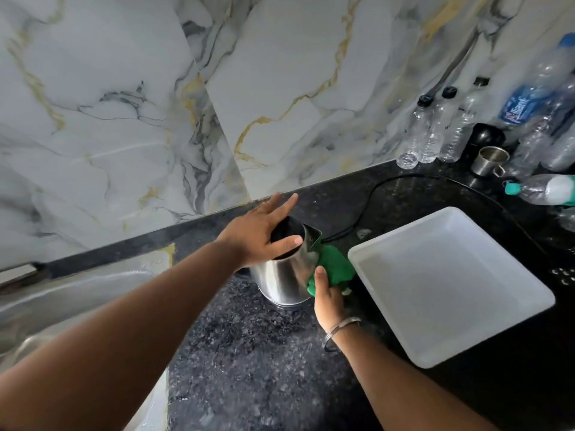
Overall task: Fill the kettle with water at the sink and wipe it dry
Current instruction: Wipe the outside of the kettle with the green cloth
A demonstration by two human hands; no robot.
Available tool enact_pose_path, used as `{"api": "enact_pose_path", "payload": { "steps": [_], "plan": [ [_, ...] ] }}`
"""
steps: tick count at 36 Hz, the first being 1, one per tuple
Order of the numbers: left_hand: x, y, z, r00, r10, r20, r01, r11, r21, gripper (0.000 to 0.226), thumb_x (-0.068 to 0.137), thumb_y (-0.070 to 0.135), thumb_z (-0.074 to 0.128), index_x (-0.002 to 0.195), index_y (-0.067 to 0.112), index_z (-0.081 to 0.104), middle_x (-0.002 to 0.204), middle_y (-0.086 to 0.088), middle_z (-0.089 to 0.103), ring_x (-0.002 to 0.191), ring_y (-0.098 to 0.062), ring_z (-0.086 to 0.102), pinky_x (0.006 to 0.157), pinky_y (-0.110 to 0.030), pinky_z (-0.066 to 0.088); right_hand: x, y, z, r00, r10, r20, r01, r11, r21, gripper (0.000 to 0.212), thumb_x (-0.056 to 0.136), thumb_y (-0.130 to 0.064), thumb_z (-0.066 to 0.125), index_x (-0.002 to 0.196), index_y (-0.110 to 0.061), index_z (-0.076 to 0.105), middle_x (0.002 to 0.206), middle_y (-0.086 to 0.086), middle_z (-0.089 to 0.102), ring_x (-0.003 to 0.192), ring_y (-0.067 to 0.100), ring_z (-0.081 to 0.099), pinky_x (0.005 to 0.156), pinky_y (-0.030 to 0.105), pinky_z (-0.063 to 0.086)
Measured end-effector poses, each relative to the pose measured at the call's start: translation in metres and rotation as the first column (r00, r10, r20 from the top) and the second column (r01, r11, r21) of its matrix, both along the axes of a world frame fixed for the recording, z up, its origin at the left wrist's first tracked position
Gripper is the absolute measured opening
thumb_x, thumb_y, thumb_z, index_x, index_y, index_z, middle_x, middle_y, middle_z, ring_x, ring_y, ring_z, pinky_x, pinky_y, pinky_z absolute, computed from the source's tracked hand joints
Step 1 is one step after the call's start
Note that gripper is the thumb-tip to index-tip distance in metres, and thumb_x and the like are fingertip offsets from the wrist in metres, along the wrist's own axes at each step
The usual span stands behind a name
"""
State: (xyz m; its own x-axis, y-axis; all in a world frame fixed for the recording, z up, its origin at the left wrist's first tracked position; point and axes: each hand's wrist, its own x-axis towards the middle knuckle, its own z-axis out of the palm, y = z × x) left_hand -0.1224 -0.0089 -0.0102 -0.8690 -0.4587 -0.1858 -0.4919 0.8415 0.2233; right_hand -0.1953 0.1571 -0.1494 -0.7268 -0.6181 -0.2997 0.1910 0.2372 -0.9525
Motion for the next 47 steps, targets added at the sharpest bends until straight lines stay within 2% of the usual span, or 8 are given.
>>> {"api": "enact_pose_path", "payload": {
  "steps": [5, 10, 15, 22, 32, 38, 43, 47],
  "plan": [
    [0.002, 0.013, 0.003, 0.982, 0.188, -0.004, -0.187, 0.977, 0.106, 0.1, 0.074, 0.093, 0.026, 0.16, 0.05, 0.002, 0.175, -0.001, 0.014, 0.158, -0.027, 0.026, 0.12, -0.054, 0.035, -0.03, 0.004, 0.013, 0.99, 0.11, 0.085, -0.121, 0.983, 0.137, 0.047, 0.095, -0.054, 0.048, 0.099, -0.012, 0.067, 0.097, 0.01, 0.063, 0.095, 0.021, 0.061, 0.085, 0.03, 0.043],
    [0.002, 0.026, -0.005, 0.927, 0.376, -0.008, -0.365, 0.905, 0.22, 0.096, 0.085, 0.087, 0.034, 0.163, 0.04, 0.003, 0.172, -0.014, 0.021, 0.156, -0.039, 0.024, 0.121, -0.059, 0.032, -0.036, 0.01, 0.062, 0.983, -0.154, 0.097, 0.164, 0.981, -0.108, 0.068, 0.08, -0.055, 0.049, 0.121, -0.003, 0.064, 0.123, 0.019, 0.067, 0.117, 0.037, 0.059, 0.105, 0.054, 0.043],
    [-0.01, 0.005, 0.0, 0.938, 0.344, -0.05, -0.33, 0.925, 0.188, 0.085, 0.099, 0.069, 0.032, 0.165, 0.019, 0.01, 0.171, -0.024, 0.014, 0.159, -0.044, 0.007, 0.129, -0.054, 0.009, 0.004, 0.003, 0.091, 0.992, -0.094, 0.078, 0.112, 0.954, -0.277, 0.054, 0.076, -0.059, 0.054, 0.118, -0.028, 0.064, 0.117, -0.019, 0.068, 0.115, 0.006, 0.061, 0.096, 0.015, 0.047],
    [-0.012, -0.003, -0.011, 0.952, 0.251, -0.177, -0.177, 0.919, 0.352, 0.068, 0.107, 0.048, 0.04, 0.165, 0.028, 0.012, 0.174, -0.011, 0.012, 0.161, -0.029, 0.001, 0.13, -0.048, 0.004, 0.048, -0.021, 0.06, 0.843, -0.037, -0.537, -0.043, 0.99, -0.136, 0.081, 0.093, -0.038, 0.045, 0.151, 0.009, 0.013, 0.162, 0.025, 0.007, 0.151, 0.033, -0.001, 0.123, 0.045, 0.004],
    [-0.012, -0.006, -0.014, 0.953, 0.255, -0.163, -0.192, 0.925, 0.327, 0.068, 0.105, 0.052, 0.041, 0.165, 0.031, 0.017, 0.173, -0.003, 0.019, 0.161, -0.024, 0.008, 0.126, -0.035, 0.007, 0.054, 0.012, -0.005, 0.872, 0.278, -0.402, -0.177, 0.946, 0.271, 0.09, 0.1, -0.023, 0.056, 0.145, 0.007, -0.016, 0.155, 0.031, -0.023, 0.139, 0.019, -0.031, 0.11, 0.02, -0.028],
    [-0.01, -0.004, -0.009, 0.958, 0.251, -0.139, -0.198, 0.929, 0.313, 0.065, 0.106, 0.052, 0.039, 0.164, 0.03, 0.019, 0.171, -0.003, 0.027, 0.16, -0.028, 0.016, 0.129, -0.044, 0.016, 0.024, 0.03, 0.033, 0.996, 0.082, -0.044, -0.076, 0.989, 0.127, 0.038, 0.103, -0.018, 0.051, 0.126, 0.011, 0.055, 0.129, 0.021, 0.06, 0.113, 0.031, 0.058, 0.085, 0.006, 0.037],
    [-0.009, -0.004, -0.008, 0.947, 0.281, -0.155, -0.206, 0.903, 0.377, 0.059, 0.109, 0.043, 0.039, 0.163, 0.025, 0.024, 0.169, -0.004, 0.031, 0.159, -0.028, 0.02, 0.129, -0.045, 0.017, 0.019, 0.038, 0.085, 0.999, -0.033, -0.017, 0.028, 0.976, -0.216, 0.03, 0.092, -0.032, 0.051, 0.12, -0.025, 0.056, 0.111, -0.007, 0.061, 0.106, 0.012, 0.059, 0.096, 0.031, 0.045],
    [-0.01, -0.006, -0.008, 0.937, 0.305, -0.172, -0.197, 0.865, 0.461, 0.054, 0.111, 0.033, 0.04, 0.162, 0.019, 0.029, 0.168, -0.006, 0.032, 0.159, -0.026, 0.021, 0.129, -0.042, 0.014, 0.048, 0.007, 0.096, 0.887, 0.214, -0.409, -0.275, 0.957, -0.096, 0.073, 0.089, -0.051, 0.038, 0.153, -0.02, 0.023, 0.16, 0.008, 0.029, 0.144, 0.017, 0.031, 0.119, 0.037, 0.027]
  ]
}}
